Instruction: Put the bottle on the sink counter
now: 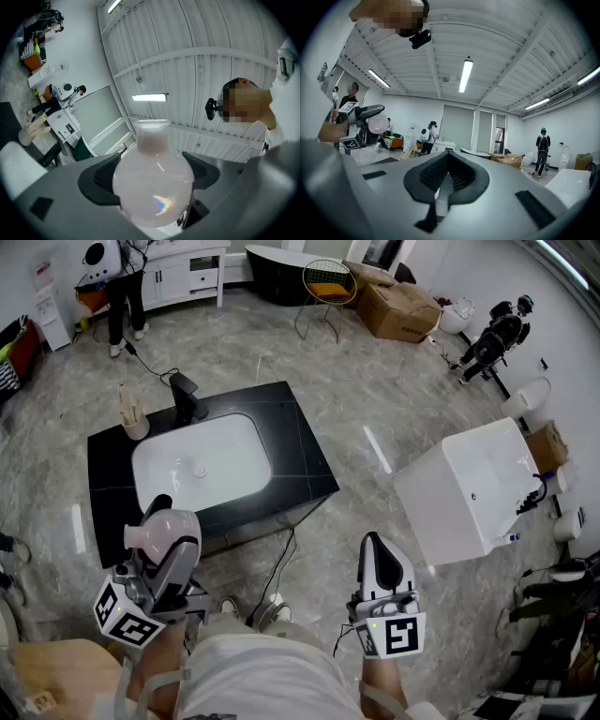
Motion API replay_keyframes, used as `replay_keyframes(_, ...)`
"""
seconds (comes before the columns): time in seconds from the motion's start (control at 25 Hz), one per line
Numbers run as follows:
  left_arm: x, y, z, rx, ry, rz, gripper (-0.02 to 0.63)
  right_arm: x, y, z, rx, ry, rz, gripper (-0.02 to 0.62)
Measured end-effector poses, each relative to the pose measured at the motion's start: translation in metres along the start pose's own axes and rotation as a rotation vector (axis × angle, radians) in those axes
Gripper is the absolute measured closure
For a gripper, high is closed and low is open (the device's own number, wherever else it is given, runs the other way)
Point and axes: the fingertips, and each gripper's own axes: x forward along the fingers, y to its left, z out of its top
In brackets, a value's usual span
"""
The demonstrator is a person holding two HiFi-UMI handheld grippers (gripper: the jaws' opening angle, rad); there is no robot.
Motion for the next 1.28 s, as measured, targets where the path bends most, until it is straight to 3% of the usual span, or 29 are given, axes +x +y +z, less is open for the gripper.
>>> replay_keyframes(0.52,0.012,-0.02,-0.014,0.001,-0.004,0.008,0.196,-0.011,-0.025,-0.007,0.039,-0.024,0.011,0.584)
replay_keyframes(1.04,0.019,-0.064,-0.063,0.011,-0.062,0.09,0.198,-0.04,-0.085,-0.027,0.047,-0.025,0.113,0.584)
replay_keyframes(1.28,0.038,-0.054,-0.073,0.018,-0.042,0.1,0.196,-0.02,-0.094,-0.042,0.077,0.002,0.127,0.584)
